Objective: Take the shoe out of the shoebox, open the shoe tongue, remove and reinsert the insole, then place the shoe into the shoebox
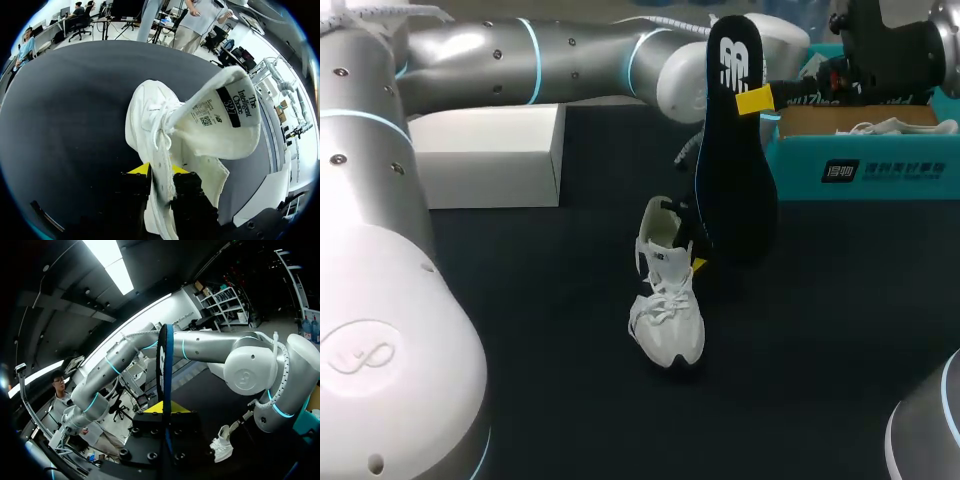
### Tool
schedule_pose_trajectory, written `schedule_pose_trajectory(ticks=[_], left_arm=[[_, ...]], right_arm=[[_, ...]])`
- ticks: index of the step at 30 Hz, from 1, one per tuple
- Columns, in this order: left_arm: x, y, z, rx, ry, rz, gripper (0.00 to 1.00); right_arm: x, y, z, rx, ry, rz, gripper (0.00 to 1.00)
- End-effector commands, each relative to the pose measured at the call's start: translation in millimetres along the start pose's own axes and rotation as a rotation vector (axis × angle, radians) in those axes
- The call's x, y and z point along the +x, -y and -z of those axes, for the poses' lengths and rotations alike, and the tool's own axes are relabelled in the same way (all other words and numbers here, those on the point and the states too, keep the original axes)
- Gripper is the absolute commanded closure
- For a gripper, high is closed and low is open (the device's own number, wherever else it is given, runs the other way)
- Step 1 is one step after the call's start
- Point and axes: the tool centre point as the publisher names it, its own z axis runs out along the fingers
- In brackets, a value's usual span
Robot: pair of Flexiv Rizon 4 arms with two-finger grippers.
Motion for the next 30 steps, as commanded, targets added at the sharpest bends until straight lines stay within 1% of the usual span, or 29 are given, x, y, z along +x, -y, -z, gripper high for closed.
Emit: schedule_pose_trajectory(ticks=[1,5,12,15,21,24,30], left_arm=[[4.5,2,4,0.002,0.016,-0.008,0.0],[9.9,7,17,-0.008,0.073,-0.002,0.0],[14.0,13,48,-0.043,0.234,0.052,0.0],[15.9,16,62,-0.045,0.309,0.073,0.0],[19.9,20,89,-0.071,0.409,0.079,0.0],[21.9,25,101,-0.089,0.437,0.078,0.0],[21.9,25,101,-0.089,0.437,0.078,0.0]], right_arm=[[-0.5,-0.1,-1,0.001,0.001,-0.001,1.0],[-0.5,-0.1,-1,0.001,0.001,-0.001,1.0],[-0.5,-0.1,-1,0.001,0.001,-0.001,1.0],[-0.5,-0.1,-1,0.001,0.001,-0.001,1.0],[-0.5,-0.1,-1,0.001,0.001,-0.001,1.0],[-0.5,-0.1,-1,0.001,0.001,-0.001,1.0],[-0.5,-0.1,-1,0.001,0.001,-0.001,1.0]])
